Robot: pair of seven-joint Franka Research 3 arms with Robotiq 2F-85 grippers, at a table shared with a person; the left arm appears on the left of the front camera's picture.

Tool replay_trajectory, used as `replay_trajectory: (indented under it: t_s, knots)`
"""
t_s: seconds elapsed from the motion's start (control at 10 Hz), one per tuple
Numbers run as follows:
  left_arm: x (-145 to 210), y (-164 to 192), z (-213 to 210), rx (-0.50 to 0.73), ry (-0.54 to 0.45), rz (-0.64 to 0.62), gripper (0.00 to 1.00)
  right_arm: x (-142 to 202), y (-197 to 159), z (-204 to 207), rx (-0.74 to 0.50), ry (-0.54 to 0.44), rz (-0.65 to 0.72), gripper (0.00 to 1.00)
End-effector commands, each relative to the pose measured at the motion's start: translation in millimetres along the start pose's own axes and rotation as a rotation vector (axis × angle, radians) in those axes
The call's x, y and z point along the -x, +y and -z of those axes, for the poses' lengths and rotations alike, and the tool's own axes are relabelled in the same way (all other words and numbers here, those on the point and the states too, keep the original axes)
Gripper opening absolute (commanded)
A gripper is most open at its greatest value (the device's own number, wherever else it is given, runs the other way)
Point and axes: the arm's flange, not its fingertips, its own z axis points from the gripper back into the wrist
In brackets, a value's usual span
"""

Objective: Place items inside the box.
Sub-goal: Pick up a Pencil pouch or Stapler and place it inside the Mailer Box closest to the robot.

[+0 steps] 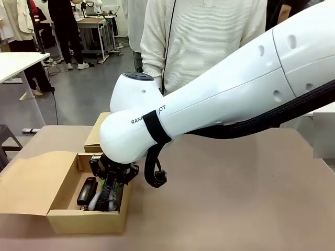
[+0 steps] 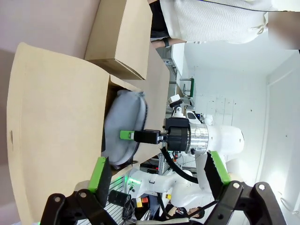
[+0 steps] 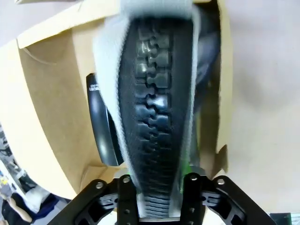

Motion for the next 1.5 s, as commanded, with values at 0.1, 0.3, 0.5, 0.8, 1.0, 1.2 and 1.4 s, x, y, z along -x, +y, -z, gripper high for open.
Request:
replay_trajectory:
  t_s: [0.1, 0.3, 0.5, 0.8, 1.0, 1.2, 1.4]
  knots:
    - [2.4, 0.3, -0.6, 0.019, 0.000, 0.018, 1.00, -0.6, 3.0, -4.7, -0.005, 0.017, -0.014, 1.00]
    - [2.4, 0.3, -0.6, 0.019, 0.000, 0.018, 1.00, 0.5, 0.6, -7.8, -0.014, 0.016, -0.016, 1.00]
    - [2.4, 0.3, -0.6, 0.019, 0.000, 0.018, 1.00, 4.6, -1.7, -21.1, -0.061, 0.021, -0.041, 1.00]
    - [2.4, 0.3, -0.6, 0.019, 0.000, 0.018, 1.00, 24.5, -21.3, -76.5, -0.202, 0.097, -0.161, 1.00]
    - [2.4, 0.3, -0.6, 0.019, 0.000, 0.018, 1.00, 37.4, -98.1, -151.7, -0.219, 0.172, -0.222, 1.00]
    - [2.4, 0.3, -0.6, 0.019, 0.000, 0.018, 1.00, 68.8, -154.4, -191.8, -0.375, 0.212, -0.380, 1.00]
    - [2.4, 0.3, -0.6, 0.019, 0.000, 0.018, 1.00, 50.2, -103.5, -175.4, -0.335, 0.181, -0.303, 1.00]
